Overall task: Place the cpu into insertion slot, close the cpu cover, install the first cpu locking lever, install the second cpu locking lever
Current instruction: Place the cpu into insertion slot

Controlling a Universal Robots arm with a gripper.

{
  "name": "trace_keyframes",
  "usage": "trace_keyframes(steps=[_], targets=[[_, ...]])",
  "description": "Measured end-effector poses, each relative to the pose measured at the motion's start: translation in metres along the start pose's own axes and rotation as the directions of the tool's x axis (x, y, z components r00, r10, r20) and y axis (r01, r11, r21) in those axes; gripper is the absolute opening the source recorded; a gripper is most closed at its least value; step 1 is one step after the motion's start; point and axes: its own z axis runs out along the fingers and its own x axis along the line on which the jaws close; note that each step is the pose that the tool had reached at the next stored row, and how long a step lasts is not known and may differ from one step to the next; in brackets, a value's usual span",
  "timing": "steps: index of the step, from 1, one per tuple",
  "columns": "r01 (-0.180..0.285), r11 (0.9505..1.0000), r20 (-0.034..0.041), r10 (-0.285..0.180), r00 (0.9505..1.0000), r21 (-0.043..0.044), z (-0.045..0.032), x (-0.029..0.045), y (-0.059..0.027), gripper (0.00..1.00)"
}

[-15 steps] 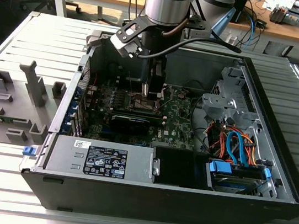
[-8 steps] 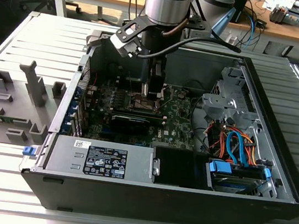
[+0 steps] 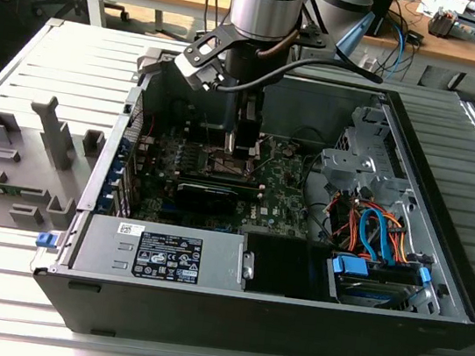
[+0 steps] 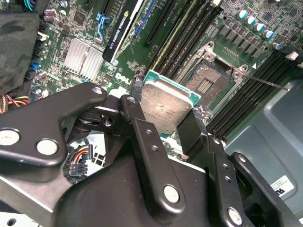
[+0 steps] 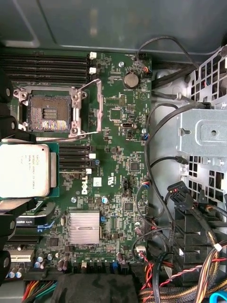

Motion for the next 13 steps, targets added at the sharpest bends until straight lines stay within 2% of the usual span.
trace_keyframes(steps=[13], targets=[[-0.025, 0.9997, 0.0045, 0.025, 0.9997, 0.0017, 0.0, 0.0, 0.0, 0.54]])
